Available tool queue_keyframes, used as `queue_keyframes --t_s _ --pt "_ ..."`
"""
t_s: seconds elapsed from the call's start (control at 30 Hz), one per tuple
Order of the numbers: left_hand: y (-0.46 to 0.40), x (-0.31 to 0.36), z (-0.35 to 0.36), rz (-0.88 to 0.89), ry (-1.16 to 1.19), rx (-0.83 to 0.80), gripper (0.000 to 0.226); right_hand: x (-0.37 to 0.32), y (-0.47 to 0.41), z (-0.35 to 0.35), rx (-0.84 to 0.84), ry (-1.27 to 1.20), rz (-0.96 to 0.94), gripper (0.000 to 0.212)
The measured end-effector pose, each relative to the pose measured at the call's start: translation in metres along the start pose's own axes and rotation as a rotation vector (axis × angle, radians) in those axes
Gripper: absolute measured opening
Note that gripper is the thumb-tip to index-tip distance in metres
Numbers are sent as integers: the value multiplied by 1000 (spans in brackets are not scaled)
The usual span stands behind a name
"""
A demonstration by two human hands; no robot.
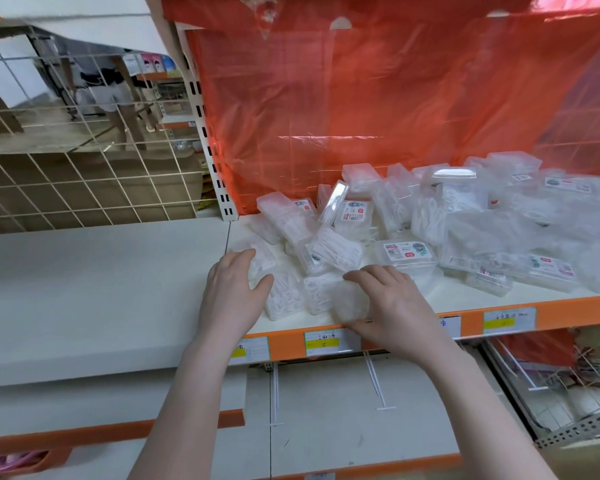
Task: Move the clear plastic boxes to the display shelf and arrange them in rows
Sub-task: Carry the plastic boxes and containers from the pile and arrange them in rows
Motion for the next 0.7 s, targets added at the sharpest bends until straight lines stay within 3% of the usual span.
queue_keyframes --t_s 0.17,0.37,0.7 --pt "0 1 2 17 2 -24 51 6 -1 -15 38 -87 113 57" --pt "1 5 10 78 -32 -59 50 11 4 -23 53 -140 245 72" --pt "9 -3 42 237 -161 -271 46 9 5 -30 96 -224 382 63"
Point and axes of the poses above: each hand's wrist, its own y-axis away from the middle knuckle, its own z-axis out of the palm, x = y × z, the point moved 5 cm from there along -y, towards the middle knuckle
